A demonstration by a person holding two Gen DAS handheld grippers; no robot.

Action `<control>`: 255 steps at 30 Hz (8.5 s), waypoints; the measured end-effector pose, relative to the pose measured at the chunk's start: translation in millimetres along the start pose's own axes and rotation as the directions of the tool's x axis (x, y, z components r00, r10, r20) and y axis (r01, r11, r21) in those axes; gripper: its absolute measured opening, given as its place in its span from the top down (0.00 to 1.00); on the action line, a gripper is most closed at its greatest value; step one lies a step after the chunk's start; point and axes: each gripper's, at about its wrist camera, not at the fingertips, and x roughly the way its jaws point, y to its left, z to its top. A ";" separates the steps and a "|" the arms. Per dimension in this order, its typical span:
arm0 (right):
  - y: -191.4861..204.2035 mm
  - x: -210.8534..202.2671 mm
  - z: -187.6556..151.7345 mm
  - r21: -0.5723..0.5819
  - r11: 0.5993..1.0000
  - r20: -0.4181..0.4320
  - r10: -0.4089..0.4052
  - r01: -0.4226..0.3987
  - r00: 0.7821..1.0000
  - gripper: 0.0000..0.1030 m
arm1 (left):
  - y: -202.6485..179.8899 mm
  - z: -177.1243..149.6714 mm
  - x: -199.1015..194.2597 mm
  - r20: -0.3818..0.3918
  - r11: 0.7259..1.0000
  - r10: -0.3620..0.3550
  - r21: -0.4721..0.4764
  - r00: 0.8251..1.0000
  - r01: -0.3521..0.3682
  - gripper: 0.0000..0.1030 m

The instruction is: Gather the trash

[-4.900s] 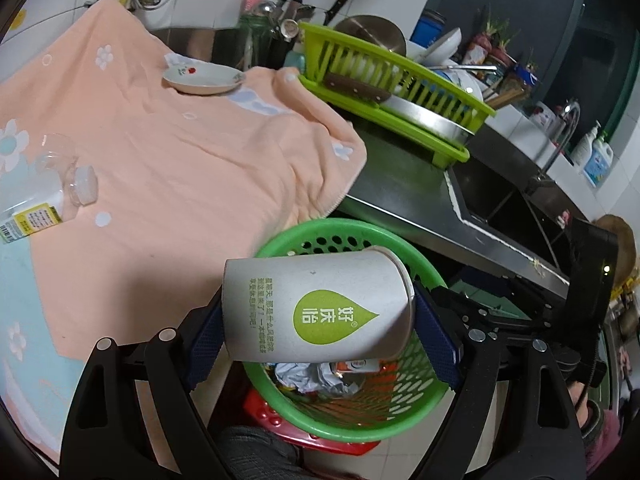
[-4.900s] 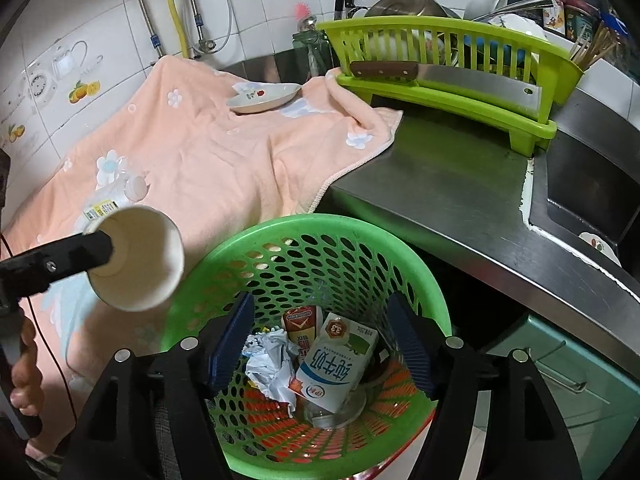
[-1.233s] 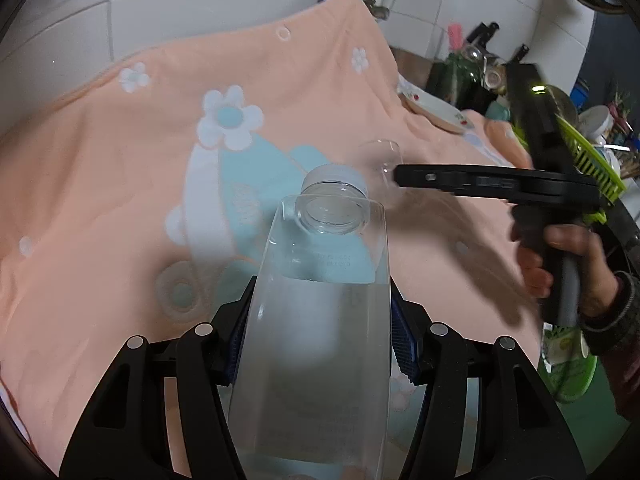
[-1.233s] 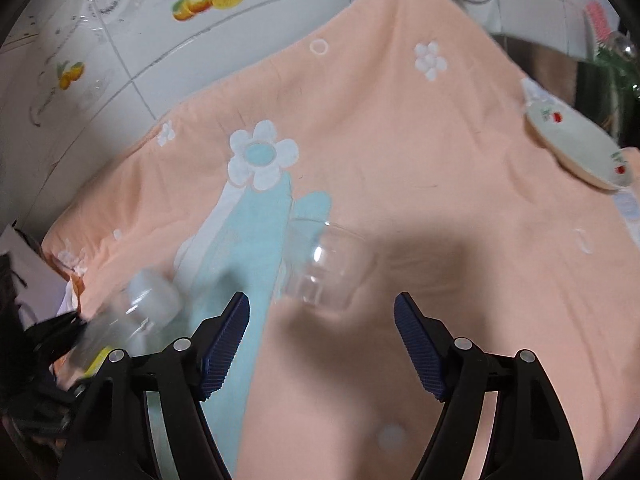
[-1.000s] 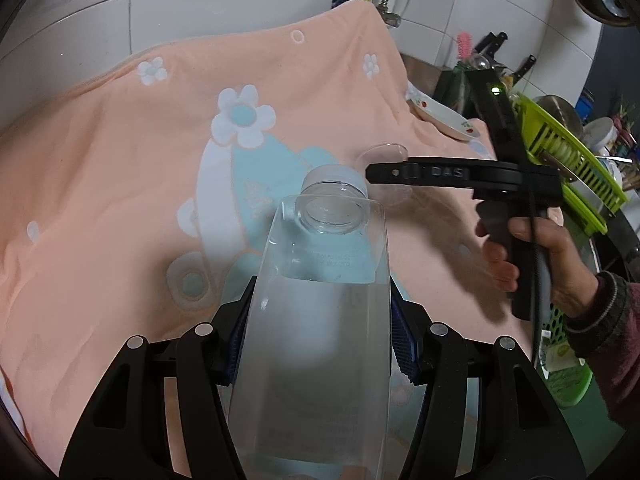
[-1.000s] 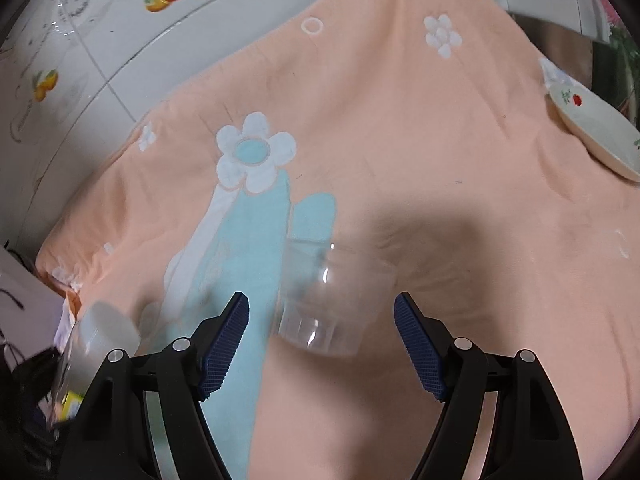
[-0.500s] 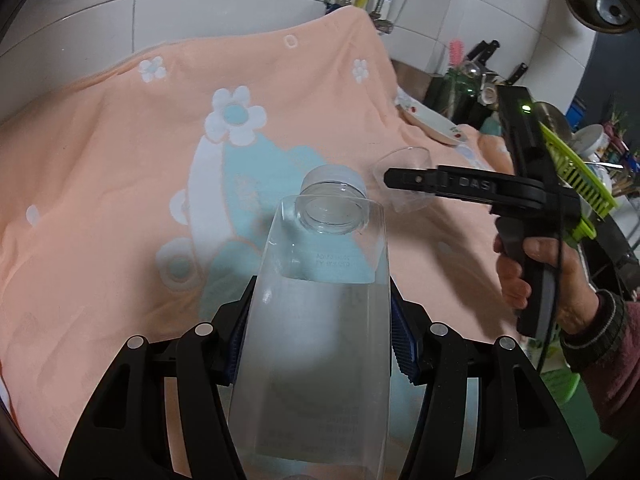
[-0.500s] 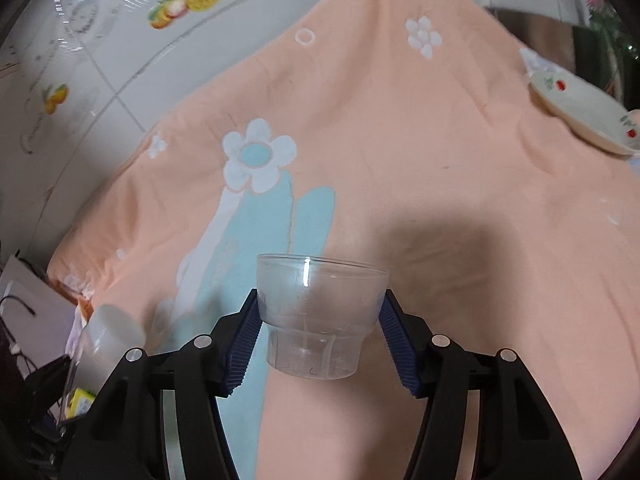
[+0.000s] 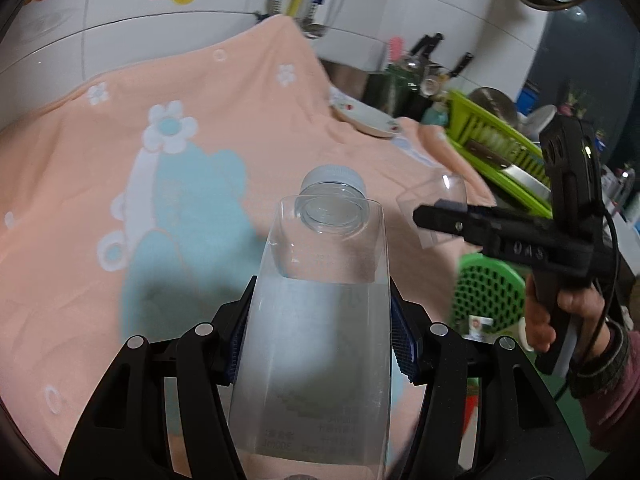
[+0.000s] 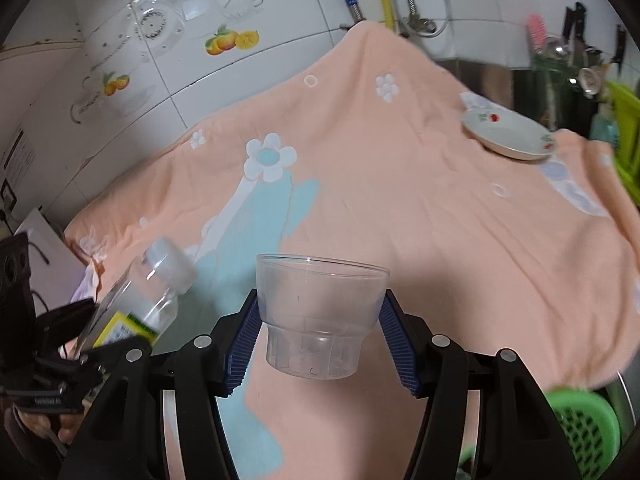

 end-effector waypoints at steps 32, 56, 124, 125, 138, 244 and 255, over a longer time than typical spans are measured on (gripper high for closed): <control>-95.9 -156.4 -171.9 0.206 0.927 0.005 -0.320 0.312 0.947 0.44 | -169.1 -27.9 34.9 -0.098 0.948 -0.261 0.165 0.960 0.274 0.44; -103.2 -169.7 -187.5 0.233 0.910 0.020 -0.357 0.343 0.934 0.44 | -206.1 -29.3 61.4 -0.147 0.931 -0.299 0.170 0.943 0.322 0.44; -92.8 -155.1 -179.7 0.220 0.926 0.017 -0.319 0.308 0.947 0.44 | -162.0 -25.1 42.1 -0.044 0.985 -0.090 0.142 0.995 0.095 0.05; -91.7 -154.4 -179.2 0.217 0.926 0.016 -0.319 0.308 0.948 0.44 | -160.3 -25.2 40.9 -0.041 0.986 -0.084 0.138 0.996 0.089 0.05; -83.5 -149.6 -176.5 0.193 0.932 0.014 -0.314 0.306 0.949 0.43 | -148.4 -35.4 28.4 -0.030 0.991 -0.027 0.129 0.999 0.031 0.05; 5.9 -202.3 -167.2 0.164 0.882 0.260 -0.471 0.442 0.843 0.07 | -126.5 -66.8 -89.7 0.357 0.964 0.221 0.063 0.908 -0.259 0.05; 7.1 -204.0 -167.8 0.166 0.881 0.267 -0.472 0.442 0.840 0.07 | -129.4 -66.7 -95.7 0.385 0.962 0.225 0.060 0.895 -0.268 0.05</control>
